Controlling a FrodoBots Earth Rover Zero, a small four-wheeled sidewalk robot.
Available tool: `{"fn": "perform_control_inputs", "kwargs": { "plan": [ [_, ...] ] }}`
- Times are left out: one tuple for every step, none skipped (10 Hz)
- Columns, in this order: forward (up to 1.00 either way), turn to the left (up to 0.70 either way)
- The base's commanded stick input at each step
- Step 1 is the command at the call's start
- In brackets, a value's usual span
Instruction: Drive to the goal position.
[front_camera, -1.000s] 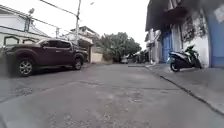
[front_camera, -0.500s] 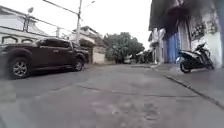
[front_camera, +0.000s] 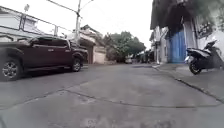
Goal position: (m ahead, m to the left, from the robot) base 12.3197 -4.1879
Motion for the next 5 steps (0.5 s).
{"fn": "perform_control_inputs", "kwargs": {
  "plan": [
    [1.00, 0.00],
    [1.00, 0.00],
    [1.00, 0.00],
    [1.00, 0.00],
    [1.00, 0.00]
  ]
}}
